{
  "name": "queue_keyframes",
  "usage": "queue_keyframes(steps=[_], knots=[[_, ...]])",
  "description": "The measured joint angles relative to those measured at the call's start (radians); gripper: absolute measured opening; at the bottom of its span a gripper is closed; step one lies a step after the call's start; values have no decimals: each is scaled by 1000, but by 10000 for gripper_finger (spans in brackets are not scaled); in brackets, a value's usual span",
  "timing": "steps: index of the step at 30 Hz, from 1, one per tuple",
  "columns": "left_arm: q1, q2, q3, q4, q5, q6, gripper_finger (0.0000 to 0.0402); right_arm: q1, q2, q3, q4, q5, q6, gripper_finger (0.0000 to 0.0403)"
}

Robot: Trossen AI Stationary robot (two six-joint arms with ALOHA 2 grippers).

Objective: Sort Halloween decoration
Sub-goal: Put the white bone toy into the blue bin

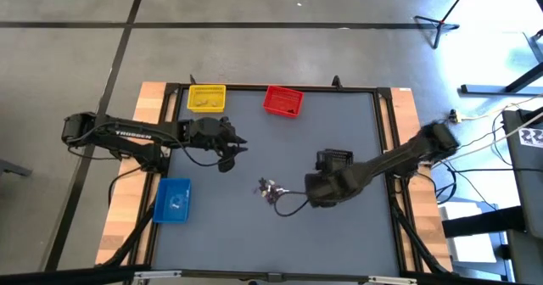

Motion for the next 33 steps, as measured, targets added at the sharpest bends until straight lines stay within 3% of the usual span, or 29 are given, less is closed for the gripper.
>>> queue_keyframes(steps=[6,12,22,33], knots=[[-7,0,0,62,-19,0,114,-1,-182,-274,516,-51,-29,221],[-10,0,0,72,-43,-1,114,-1,-170,-398,924,-58,-75,221],[-13,0,0,75,-48,-2,114,-1,-31,-412,1093,-60,-92,221],[-13,0,0,80,-49,-3,114,-76,104,-410,1145,-191,-38,221]])
